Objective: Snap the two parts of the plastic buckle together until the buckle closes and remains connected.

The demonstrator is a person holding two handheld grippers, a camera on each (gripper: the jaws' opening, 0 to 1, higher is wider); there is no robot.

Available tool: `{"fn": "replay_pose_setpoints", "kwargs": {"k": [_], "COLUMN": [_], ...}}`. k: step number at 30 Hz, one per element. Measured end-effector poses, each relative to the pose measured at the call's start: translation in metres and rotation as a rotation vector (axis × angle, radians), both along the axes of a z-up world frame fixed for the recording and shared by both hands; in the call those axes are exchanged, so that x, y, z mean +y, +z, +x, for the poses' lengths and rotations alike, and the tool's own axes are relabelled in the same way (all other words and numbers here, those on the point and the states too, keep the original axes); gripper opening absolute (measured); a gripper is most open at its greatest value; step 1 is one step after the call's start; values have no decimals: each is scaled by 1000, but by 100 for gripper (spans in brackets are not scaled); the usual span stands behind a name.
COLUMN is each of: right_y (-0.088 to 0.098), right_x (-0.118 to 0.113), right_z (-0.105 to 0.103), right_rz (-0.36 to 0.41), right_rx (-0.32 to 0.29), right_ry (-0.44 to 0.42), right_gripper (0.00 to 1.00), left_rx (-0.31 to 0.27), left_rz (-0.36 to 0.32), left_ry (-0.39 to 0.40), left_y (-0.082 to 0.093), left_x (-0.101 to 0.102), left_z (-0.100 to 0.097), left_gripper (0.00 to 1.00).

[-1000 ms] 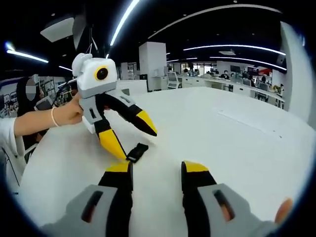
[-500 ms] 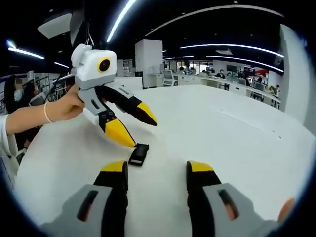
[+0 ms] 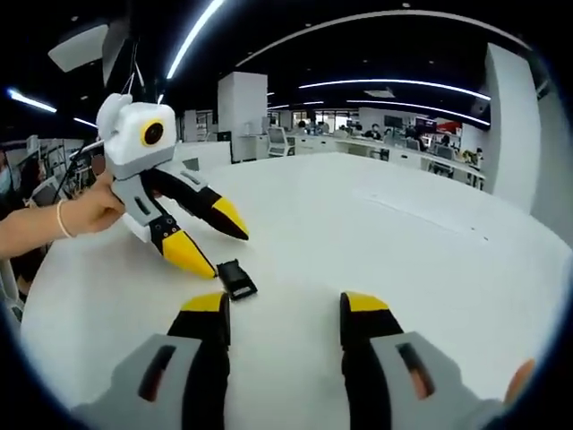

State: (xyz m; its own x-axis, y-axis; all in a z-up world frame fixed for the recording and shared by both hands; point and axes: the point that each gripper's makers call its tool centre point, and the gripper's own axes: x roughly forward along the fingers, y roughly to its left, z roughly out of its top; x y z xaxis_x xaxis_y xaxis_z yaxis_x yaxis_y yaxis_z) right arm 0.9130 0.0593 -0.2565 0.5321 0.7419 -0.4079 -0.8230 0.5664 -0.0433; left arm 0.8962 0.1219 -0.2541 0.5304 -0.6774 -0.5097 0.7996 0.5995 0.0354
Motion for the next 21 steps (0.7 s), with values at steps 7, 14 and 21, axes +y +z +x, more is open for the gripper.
{"fn": "replay_pose_setpoints", "kwargs": {"k": [7,14,21], "right_y": [1,12,31], "right_x": [-4,-6,-5], "right_z": [8,7,-4], "right_rz": [2,55,85], "right_rx": [-1,-4,-18], "right_ry": [-29,-38,-9], "right_gripper": [49,51,54], "left_rx": [11,-6,-45], "left_rz": [-26,-26,-29], "left_ry": [14,23,44], "left_y": [0,0,13], "left_x": [5,3,9], "left_z": [-6,-27,-33], "left_gripper": [32,32,33]}}
